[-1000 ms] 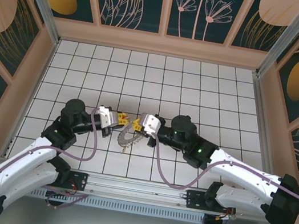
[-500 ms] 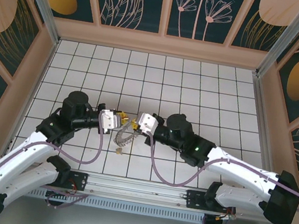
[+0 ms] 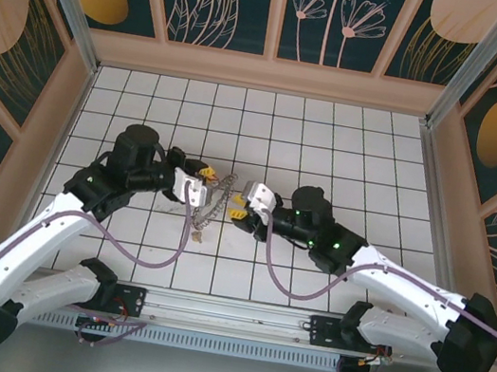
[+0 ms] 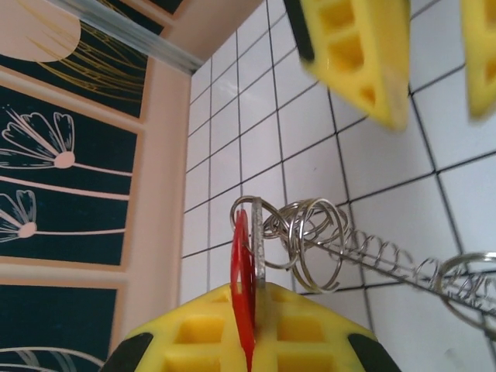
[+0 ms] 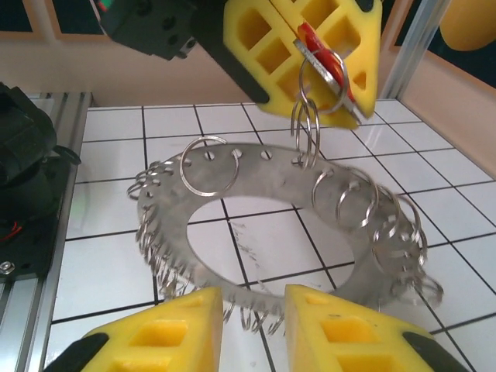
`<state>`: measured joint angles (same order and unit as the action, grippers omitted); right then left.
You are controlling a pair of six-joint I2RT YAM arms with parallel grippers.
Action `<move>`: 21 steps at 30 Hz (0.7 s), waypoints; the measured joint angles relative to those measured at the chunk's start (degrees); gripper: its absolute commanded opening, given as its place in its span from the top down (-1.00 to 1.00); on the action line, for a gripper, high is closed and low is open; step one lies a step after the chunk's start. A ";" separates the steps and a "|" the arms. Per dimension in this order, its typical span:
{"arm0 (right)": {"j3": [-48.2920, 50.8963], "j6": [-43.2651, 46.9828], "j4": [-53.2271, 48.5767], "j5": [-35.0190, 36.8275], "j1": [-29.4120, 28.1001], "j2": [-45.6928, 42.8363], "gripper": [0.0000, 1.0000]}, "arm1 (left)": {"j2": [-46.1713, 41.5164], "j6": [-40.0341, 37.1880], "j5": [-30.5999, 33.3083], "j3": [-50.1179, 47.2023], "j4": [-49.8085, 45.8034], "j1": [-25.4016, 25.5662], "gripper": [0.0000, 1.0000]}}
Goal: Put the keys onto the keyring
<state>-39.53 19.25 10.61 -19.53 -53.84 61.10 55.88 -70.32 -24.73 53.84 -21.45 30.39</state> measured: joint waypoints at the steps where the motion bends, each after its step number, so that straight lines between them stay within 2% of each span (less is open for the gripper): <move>1: 0.39 -0.28 -0.28 -0.31 0.74 -0.90 0.28 | 0.79 -1.44 0.83 0.96 -0.55 0.00 1.00; 3: 1.64 -1.07 -0.66 -0.74 2.45 -3.43 0.26 | 2.56 -4.55 2.62 3.52 -1.55 -0.02 1.00; 4: 2.34 -1.29 -0.63 -0.74 3.06 -4.59 0.18 | 3.19 -5.77 3.21 4.63 -1.86 -0.02 1.00; 5: 3.32 -1.64 -0.61 -0.74 3.76 -6.16 0.00 | 3.91 -7.06 4.00 5.99 -2.16 0.00 1.00; 6: 4.31 -1.88 -0.63 -0.63 4.46 -7.74 -0.06 | 4.61 -8.15 4.61 7.45 -2.49 0.00 1.00; 12: 9.33 -4.48 -0.59 3.48 8.50 -16.39 -0.11 | 10.23 -14.58 7.26 18.84 -5.62 0.00 1.00; 21: 12.61 -7.69 -1.31 12.70 13.55 -24.00 -0.16 | 12.41 -26.51 15.85 19.96 -3.06 0.00 1.00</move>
<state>-26.92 11.55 9.30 -6.83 -40.29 37.10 68.29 -96.84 -8.88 73.80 -24.51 30.39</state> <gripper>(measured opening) 0.577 0.071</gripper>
